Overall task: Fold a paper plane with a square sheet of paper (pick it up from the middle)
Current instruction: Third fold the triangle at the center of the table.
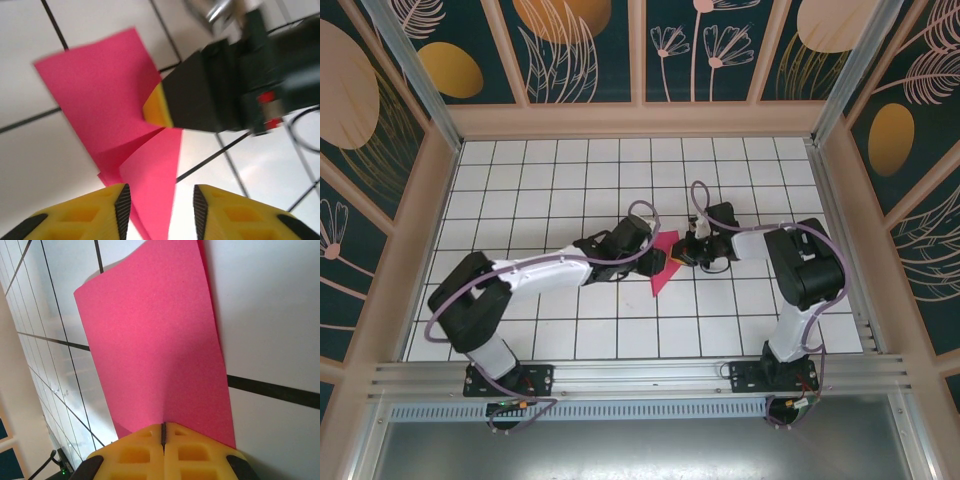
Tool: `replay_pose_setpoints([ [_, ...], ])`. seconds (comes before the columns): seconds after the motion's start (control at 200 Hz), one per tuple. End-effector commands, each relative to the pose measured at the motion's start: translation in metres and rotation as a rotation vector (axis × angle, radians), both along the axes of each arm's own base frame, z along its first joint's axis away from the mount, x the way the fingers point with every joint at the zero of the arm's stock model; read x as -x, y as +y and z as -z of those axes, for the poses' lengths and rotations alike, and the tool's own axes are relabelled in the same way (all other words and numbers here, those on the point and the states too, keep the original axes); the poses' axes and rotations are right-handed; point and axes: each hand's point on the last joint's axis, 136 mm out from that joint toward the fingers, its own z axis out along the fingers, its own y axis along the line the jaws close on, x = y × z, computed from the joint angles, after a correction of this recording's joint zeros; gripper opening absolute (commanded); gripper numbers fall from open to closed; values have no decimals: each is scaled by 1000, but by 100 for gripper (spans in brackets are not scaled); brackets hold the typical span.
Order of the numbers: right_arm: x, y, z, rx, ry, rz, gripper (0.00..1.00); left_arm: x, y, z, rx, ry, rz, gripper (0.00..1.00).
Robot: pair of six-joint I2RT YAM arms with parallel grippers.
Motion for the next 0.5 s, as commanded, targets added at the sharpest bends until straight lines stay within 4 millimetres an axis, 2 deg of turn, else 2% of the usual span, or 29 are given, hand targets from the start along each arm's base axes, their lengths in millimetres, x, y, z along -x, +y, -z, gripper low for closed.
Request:
replay_pose_setpoints([
  [0.0, 0, -4, 0, 20, -7, 43, 0, 0, -6, -20, 116, 32, -52, 36],
  [0.05, -1, -4, 1, 20, -7, 45, 0, 4, -22, -30, 198, 46, 2, 33],
  [0.1, -1, -4, 1, 21, -7, 47, 0, 8, -37, -31, 254, 76, 55, 28],
  [0.175, -1, -4, 1, 22, -8, 47, 0, 11, -49, -17, 260, 140, 79, 23],
  [0.185, -1, -4, 1, 22, -8, 47, 0, 10, -50, -7, 241, 157, 77, 22],
  [0.205, -1, -4, 1, 22, -8, 47, 0, 9, -51, 1, 226, 173, 72, 21],
  [0.31, 0, -4, 3, 20, -5, 46, 0, 0, -45, 29, 126, 200, 11, 15],
  [0.42, 1, -4, 4, 19, -1, 46, 0, -15, -27, 44, 32, 173, -84, 13],
  [0.495, 0, -3, 4, 19, -2, 45, 0, -16, -18, 58, 8, 207, -113, 13],
])
